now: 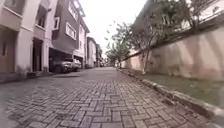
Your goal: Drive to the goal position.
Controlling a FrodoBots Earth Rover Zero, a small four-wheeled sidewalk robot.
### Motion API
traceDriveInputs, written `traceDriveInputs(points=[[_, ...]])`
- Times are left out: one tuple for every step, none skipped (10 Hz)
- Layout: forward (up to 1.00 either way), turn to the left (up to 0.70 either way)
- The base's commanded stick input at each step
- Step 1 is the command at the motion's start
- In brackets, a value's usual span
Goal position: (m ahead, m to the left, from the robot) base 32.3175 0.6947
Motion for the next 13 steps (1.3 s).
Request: traceDriveInputs(points=[[0.69,0.03],[0.69,0.03],[0.69,0.03],[0.69,0.03],[0.69,0.03],[0.69,0.03],[0.69,0.03],[0.69,0.03],[0.69,0.03],[0.69,0.03],[0.69,0.03],[0.69,0.03],[0.69,0.03]])
